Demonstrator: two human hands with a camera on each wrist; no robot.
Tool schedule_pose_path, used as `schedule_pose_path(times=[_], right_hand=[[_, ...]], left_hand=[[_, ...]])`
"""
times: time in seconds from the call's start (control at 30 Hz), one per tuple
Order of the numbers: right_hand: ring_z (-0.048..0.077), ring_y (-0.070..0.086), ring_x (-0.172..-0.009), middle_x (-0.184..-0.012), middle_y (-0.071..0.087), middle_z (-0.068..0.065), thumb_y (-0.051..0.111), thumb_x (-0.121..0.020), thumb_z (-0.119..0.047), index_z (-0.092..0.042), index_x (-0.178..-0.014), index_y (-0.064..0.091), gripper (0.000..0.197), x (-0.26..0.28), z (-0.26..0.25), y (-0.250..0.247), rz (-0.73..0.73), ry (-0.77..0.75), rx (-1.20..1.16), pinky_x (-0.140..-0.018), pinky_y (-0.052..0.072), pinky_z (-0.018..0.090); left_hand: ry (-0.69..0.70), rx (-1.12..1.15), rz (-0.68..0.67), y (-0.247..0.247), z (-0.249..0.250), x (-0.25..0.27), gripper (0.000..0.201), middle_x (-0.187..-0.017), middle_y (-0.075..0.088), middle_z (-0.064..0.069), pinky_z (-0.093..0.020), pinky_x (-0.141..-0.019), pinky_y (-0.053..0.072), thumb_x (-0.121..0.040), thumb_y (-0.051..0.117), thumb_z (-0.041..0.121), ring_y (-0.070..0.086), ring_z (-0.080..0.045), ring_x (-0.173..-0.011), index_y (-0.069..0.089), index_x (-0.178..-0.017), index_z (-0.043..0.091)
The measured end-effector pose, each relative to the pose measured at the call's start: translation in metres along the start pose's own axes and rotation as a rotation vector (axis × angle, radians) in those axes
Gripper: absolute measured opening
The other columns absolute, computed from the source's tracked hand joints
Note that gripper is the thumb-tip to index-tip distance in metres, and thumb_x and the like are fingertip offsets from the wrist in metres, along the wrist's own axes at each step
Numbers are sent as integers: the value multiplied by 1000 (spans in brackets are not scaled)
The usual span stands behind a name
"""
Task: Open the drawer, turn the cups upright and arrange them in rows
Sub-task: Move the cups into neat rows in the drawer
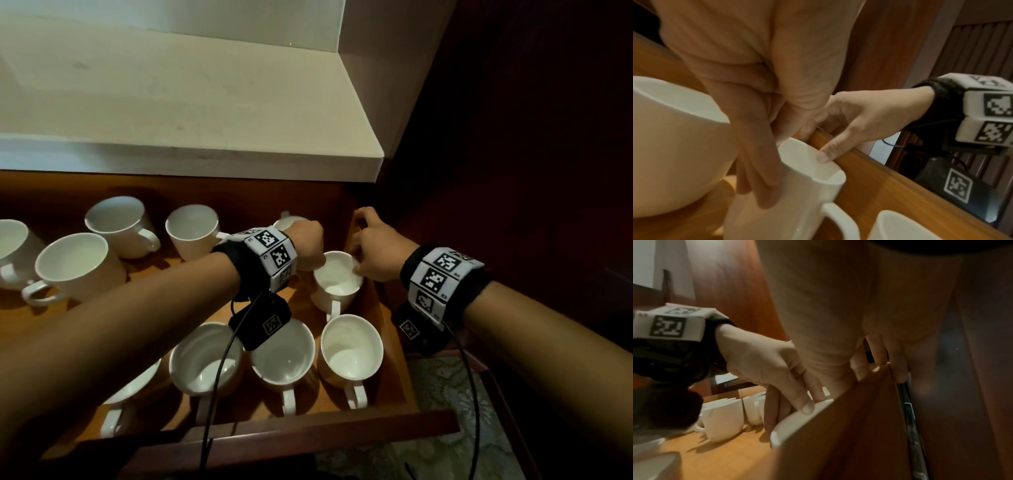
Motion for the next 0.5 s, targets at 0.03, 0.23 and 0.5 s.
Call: schedule_pose_path(times=[0.03,0.23,0.5], right_hand=[[23,49,-123,-151,11,4,67,-86,-16,-14,-107,72,22,-1,0,-1,12,-8,-13,-96,49,32],[18,41,-129,-150,12,3,66,-87,-17,-17,-111,72,24,-3,3,-2,28,-34,-29,-99,47,30],[21,57,-108,-152,4,0,72,-84,-25,-18,-100,73,18,-4,6,5,-15,0,10,-87,54,33]], left_hand=[[-13,-6,21,-2,-1,0,9,-66,56,-5,-29,-65,47,-85,60,11,57,-23,-73,65,-78,6],[-7,-4,33,0,2,0,8,-77,53,-8,-28,-65,45,-86,58,7,58,-24,-79,64,-88,3],[-14,-10,-44,16,-1,0,21,-66,49,-5,-29,-62,42,-86,62,14,53,-24,-74,52,-69,6]])
Point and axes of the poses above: each hand's wrist, its own x-axis away from the middle knuckle, its own y-axis out of the palm, z = x × y, the point moved 10 cm from there along -x, towards the middle knuckle
